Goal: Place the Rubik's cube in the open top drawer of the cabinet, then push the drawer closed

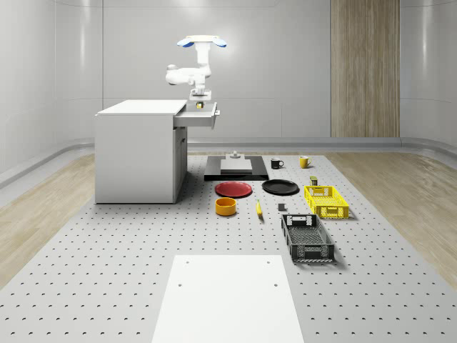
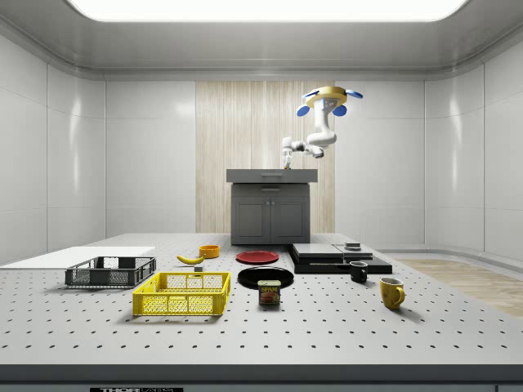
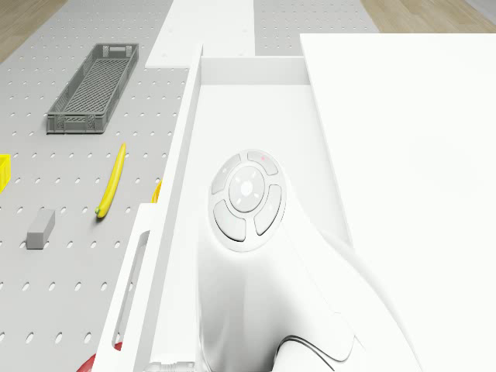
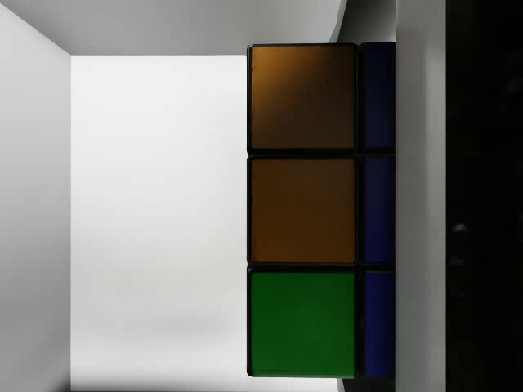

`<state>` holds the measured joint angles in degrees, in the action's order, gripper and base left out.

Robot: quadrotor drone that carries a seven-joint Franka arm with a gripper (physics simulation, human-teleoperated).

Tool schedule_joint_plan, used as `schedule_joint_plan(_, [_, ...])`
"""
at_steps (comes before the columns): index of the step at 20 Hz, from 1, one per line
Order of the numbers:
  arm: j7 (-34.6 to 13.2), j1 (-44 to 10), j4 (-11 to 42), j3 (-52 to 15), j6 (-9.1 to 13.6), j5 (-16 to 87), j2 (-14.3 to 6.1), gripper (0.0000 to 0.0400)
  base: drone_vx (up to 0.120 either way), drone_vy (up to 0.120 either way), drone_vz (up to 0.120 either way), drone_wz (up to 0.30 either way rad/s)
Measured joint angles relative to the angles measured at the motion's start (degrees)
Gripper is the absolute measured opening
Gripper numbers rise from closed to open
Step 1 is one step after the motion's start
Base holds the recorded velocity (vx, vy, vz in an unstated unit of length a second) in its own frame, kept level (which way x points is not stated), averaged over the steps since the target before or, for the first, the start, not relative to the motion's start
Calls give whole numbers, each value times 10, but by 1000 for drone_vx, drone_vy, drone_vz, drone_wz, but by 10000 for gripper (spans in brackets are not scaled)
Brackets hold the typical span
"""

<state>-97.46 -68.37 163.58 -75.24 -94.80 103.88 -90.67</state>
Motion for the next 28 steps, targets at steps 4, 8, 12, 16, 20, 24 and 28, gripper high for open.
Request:
schedule_joint_plan(4, [-1,-6,-9,33,-11,32,1,325,0,0,0,0])
schedule_joint_plan(8, [-1,-13,-19,67,-21,64,4,325,0,0,0,0])
schedule_joint_plan(12, [-1,-20,-30,97,-30,93,8,350,0,0,0,0])
schedule_joint_plan(16, [0,-19,-31,101,-28,97,12,382,0,0,0,0])
schedule_joint_plan(20, [2,-12,-22,80,-16,79,15,393,0,0,60,0])
schedule_joint_plan(24, [3,-6,-15,61,-6,62,17,398,-100,100,120,0])
schedule_joint_plan(28, [3,-4,-12,52,0,54,18,399,-120,120,120,0])
